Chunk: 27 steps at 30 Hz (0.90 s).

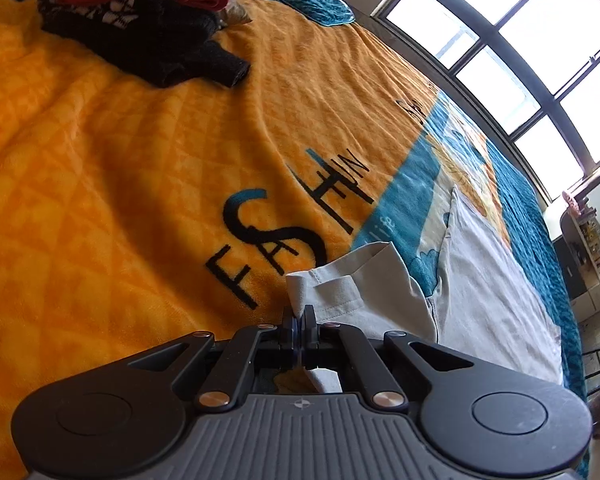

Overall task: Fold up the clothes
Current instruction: 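Close the left tool on the other sleeve cuff, then carry the held sleeve across the sweatshirt front with the left tool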

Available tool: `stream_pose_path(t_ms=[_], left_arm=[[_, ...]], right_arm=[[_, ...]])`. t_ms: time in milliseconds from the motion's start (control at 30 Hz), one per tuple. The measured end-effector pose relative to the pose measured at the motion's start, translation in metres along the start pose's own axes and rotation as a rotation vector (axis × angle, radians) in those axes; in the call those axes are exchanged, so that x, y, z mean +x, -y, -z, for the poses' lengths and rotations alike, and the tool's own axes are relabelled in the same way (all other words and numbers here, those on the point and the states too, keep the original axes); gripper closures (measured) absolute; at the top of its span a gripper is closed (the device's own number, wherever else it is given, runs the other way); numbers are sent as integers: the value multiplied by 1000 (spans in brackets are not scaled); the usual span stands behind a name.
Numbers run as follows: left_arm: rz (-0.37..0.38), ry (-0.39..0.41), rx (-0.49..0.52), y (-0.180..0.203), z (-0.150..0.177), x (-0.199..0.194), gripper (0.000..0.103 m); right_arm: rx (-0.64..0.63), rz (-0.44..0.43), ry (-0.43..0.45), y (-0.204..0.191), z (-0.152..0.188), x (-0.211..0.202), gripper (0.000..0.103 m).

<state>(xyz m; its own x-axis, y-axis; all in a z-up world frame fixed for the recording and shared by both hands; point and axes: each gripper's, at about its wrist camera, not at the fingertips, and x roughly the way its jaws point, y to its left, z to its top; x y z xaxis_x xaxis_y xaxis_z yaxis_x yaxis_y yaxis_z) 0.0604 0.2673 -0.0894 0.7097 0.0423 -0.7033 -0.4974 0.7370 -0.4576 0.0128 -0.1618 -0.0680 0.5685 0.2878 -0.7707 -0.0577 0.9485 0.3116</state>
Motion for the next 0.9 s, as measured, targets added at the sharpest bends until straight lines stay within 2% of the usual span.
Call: stream_pose_path(t_ms=[300, 400, 533, 667, 733, 767, 800, 867, 900], left_arm=[[-31, 94, 276, 44, 15, -20, 103], [-16, 146, 450, 70, 29, -28, 103], [55, 197, 770, 117, 67, -41, 103], [91, 116, 1126, 153, 123, -36, 103], [72, 48, 1300, 162, 151, -30, 101], [50, 34, 1359, 162, 161, -29, 96], [24, 31, 1406, 162, 169, -28, 85], [4, 26, 1382, 158, 166, -36, 83], [-3, 25, 1359, 156, 163, -40, 76]], right_arm=[[58, -28, 22, 15, -1, -9, 53], [69, -37, 26, 19, -1, -10, 53], [78, -46, 27, 23, 0, -11, 53], [91, -45, 29, 26, -1, -13, 53], [94, -44, 30, 28, -2, -14, 53], [95, -43, 30, 29, -2, -15, 53], [96, -45, 28, 29, -2, -15, 53], [100, -49, 28, 30, -3, -17, 51], [103, -52, 28, 31, -3, -18, 48]])
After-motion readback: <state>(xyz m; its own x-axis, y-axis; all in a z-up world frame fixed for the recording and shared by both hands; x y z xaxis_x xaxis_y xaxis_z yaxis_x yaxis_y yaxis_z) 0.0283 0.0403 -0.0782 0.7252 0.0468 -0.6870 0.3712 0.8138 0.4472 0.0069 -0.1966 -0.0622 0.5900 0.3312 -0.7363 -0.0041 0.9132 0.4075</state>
